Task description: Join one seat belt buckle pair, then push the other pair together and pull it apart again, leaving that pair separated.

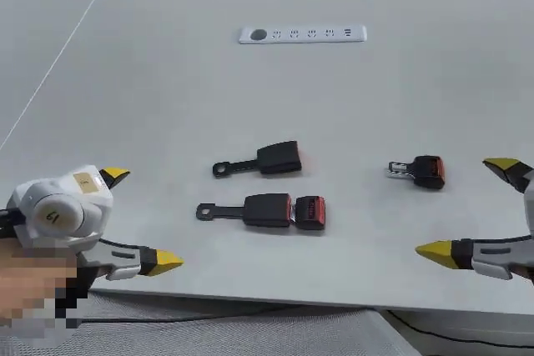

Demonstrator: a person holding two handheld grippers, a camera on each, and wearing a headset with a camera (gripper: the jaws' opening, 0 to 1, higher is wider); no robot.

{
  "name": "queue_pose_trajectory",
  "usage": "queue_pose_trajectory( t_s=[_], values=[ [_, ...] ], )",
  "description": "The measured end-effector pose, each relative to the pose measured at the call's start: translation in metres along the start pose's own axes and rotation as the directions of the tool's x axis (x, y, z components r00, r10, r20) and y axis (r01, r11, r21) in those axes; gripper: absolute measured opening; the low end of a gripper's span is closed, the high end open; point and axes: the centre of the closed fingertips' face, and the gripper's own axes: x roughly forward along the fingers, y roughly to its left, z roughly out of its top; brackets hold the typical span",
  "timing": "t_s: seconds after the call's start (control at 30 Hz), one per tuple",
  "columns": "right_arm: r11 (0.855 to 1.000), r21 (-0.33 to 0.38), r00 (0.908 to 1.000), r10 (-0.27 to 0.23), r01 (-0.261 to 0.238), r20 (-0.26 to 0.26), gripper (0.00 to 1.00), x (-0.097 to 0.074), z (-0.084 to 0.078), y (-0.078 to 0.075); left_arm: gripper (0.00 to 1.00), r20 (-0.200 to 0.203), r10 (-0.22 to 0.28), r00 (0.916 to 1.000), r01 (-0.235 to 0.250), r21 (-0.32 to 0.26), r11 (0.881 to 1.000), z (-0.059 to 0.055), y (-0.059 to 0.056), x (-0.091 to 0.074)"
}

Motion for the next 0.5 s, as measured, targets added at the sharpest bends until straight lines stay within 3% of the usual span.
queue_pose_trajectory(
  t_s=[0.3, 0.5],
  values=[
    [1.000, 0.019, 0.9999, -0.009, 0.009, 0.008, 1.00, -0.0023, 0.0005, 0.0011, 1.00, 0.002, -0.007, 1.0000, 0.007, 0.013, 1.000, 0.0055, -0.0009, 0.0027],
    [0.999, 0.031, 1.0000, -0.007, 0.007, 0.004, 1.00, -0.0026, -0.0025, 0.0047, 1.00, -0.015, -0.018, 0.9997, 0.018, 0.010, 1.000, 0.0016, -0.0049, 0.0049]
  ],
)
